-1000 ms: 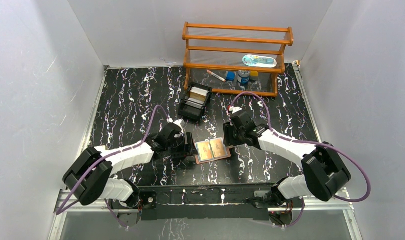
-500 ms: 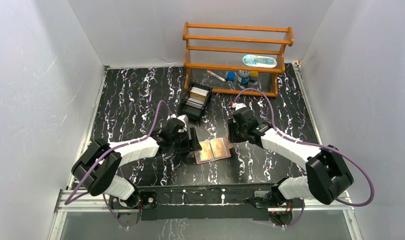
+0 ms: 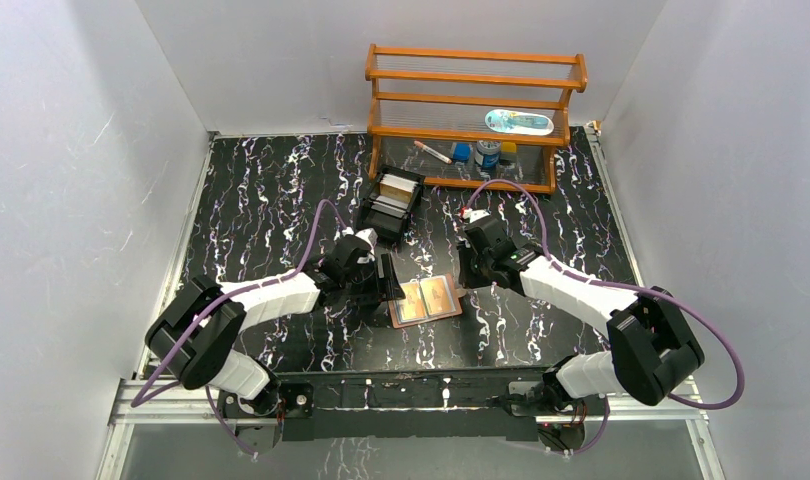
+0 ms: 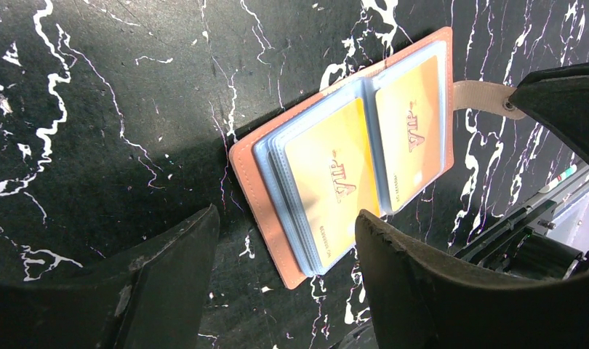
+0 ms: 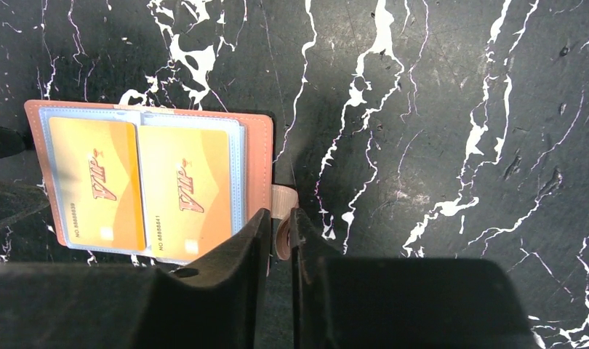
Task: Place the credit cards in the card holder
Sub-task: Close the card holder at the center of the board.
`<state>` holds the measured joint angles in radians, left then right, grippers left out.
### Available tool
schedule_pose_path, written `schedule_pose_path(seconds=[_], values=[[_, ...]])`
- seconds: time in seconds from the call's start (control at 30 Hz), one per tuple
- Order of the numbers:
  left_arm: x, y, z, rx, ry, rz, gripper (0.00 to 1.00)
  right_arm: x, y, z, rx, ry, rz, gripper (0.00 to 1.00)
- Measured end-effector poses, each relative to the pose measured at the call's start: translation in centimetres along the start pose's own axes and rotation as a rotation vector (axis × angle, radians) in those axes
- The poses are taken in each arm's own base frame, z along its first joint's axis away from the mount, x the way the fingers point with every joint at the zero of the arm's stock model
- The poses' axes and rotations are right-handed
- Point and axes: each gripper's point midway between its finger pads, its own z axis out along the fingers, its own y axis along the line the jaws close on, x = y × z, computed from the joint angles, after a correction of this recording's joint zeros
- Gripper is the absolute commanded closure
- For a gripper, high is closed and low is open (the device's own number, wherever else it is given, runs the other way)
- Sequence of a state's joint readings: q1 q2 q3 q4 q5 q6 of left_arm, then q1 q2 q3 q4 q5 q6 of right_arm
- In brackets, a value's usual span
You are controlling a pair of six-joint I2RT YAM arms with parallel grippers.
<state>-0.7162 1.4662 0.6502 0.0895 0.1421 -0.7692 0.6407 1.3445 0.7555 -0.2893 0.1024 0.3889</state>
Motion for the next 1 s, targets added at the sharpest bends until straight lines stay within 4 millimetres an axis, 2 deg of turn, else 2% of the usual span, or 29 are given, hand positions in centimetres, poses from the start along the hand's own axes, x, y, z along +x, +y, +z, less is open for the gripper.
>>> schedule_pose_path(seconds=[0.1,0.3,0.33,0.43,0.5,0.6,0.77,0.9,1.0], values=[[0.0,0.0,0.0,0.0,0.0,-0.002,0.32,0.0,0.0,0.0,0.0,0.0,0.0,0.82],[-0.2,-0.2,0.2,0.0,0.001,-0.017,0.32,0.6,-0.3,0.1,0.006,0.014,0.001,0.76],[-0.2,-0.2,0.3,0.001,0.0,-0.02,0.32,0.9,-0.4,0.2,0.01,0.022,0.001,0.77],[-0.2,-0.3,0.3,0.003,0.0,-0.026,0.32,1.0,-0.4,0.2,0.012,0.022,0.0,0.97],[-0.3,-0.6,0.5,0.013,0.001,-0.032,0.32,1.5,-0.5,0.4,0.009,0.027,0.005,1.0],[-0.2,-1.8,0.5,0.077,0.018,-0.047,0.33,1.8,0.3,1.1,-0.05,0.022,0.03,1.0],[-0.7,-3.8,0.2,0.188,0.003,-0.102,0.35,2.1,0.3,1.5,-0.065,0.012,0.048,1.0],[-1.8,-7.3,-1.1,0.329,-0.024,-0.114,0.37,2.2,0.9,1.6,-0.099,0.012,0.068,1.0],[-1.7,-9.6,-2.0,0.415,-0.026,-0.1,0.37,2.3,1.5,1.6,-0.13,0.013,0.076,1.0]])
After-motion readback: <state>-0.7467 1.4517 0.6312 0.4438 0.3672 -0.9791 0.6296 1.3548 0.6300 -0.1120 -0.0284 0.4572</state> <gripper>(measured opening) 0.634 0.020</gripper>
